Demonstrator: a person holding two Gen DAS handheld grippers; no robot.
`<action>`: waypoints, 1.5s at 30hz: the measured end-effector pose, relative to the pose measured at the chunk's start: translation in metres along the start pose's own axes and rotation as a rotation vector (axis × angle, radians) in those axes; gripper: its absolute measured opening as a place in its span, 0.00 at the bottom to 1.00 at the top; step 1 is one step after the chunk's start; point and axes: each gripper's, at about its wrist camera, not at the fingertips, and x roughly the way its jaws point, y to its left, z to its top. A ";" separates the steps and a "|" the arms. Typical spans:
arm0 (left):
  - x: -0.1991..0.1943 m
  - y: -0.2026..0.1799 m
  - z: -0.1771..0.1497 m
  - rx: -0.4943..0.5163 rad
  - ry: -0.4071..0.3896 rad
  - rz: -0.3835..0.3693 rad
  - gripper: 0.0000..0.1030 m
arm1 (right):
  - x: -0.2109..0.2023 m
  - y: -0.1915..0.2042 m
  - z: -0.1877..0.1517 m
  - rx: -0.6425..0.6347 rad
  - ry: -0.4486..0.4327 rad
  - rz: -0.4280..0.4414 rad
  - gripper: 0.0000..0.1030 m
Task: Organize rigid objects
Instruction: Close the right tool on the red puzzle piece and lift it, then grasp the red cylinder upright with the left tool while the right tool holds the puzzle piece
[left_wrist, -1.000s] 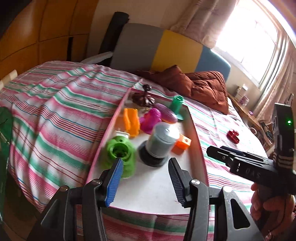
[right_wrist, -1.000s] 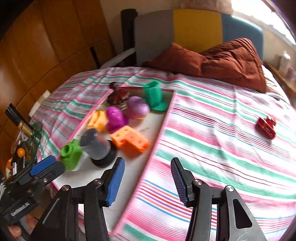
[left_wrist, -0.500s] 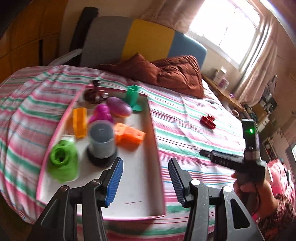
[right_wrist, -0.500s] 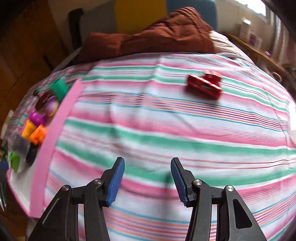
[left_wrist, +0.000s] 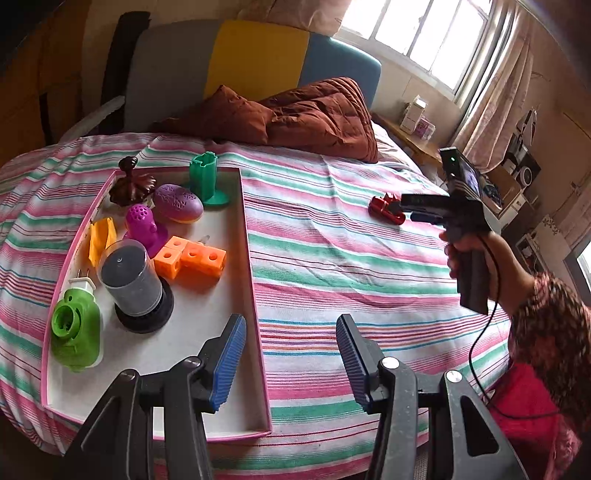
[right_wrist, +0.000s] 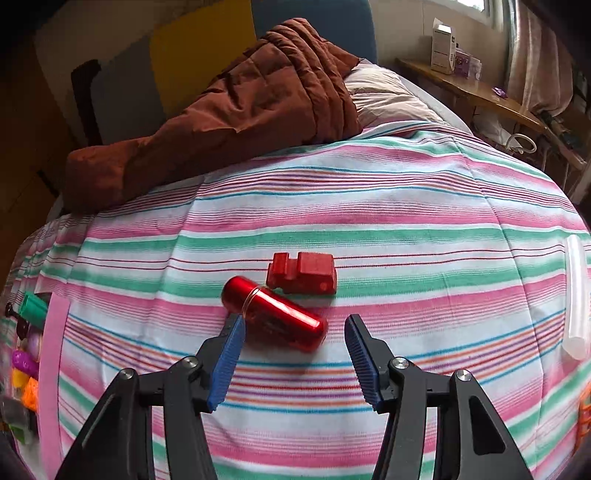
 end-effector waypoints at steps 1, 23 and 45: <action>0.001 -0.001 0.001 0.003 0.002 0.004 0.50 | 0.005 0.000 0.002 -0.002 0.006 0.002 0.56; 0.026 -0.024 0.013 0.042 0.066 0.004 0.50 | 0.011 -0.008 0.017 0.032 -0.087 0.013 0.62; 0.088 -0.100 0.057 0.133 0.087 -0.044 0.50 | -0.025 -0.053 -0.062 0.141 -0.152 -0.047 0.48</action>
